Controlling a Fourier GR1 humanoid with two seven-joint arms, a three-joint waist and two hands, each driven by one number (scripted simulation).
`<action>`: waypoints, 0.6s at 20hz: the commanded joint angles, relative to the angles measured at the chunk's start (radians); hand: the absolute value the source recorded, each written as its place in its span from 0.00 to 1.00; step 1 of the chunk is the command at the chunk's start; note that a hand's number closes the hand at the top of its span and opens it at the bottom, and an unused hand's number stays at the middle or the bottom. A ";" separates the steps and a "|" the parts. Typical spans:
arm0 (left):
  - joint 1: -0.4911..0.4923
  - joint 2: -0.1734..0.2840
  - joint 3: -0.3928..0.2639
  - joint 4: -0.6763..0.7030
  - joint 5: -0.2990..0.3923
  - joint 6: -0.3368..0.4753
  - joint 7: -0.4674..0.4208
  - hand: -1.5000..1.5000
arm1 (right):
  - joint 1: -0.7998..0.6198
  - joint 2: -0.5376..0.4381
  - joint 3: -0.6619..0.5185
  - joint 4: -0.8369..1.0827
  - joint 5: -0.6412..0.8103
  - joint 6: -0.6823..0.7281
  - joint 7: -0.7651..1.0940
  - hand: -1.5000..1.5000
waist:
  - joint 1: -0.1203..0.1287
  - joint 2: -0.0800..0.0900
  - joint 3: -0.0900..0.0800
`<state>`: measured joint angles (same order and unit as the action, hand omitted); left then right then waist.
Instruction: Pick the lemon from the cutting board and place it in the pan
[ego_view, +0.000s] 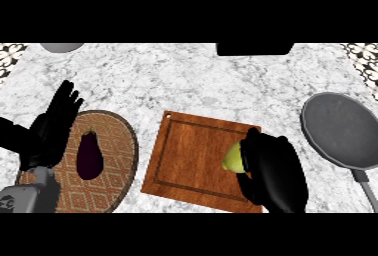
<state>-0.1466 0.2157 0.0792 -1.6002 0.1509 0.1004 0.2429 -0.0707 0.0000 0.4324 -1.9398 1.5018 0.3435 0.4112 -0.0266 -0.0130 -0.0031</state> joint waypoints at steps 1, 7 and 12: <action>-0.001 -0.018 -0.021 0.009 -0.025 0.008 -0.015 0.50 | -0.012 0.000 0.085 -0.205 0.109 0.085 0.126 1.00 | 0.013 0.007 0.002; -0.021 0.014 0.019 0.017 0.011 -0.044 -0.016 0.50 | -0.192 0.000 0.039 -0.412 0.008 0.395 0.277 1.00 | 0.027 0.011 0.002; -0.049 -0.012 0.029 0.108 0.003 -0.045 -0.073 0.50 | -0.225 0.000 -0.179 -0.378 -0.064 0.309 0.205 1.00 | 0.023 0.014 0.003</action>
<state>-0.1739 0.2035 0.0823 -1.5770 0.1447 0.0832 0.2319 -0.2661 -0.0019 0.3354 -2.2976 1.4739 0.6578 0.6117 -0.0032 -0.0016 -0.0006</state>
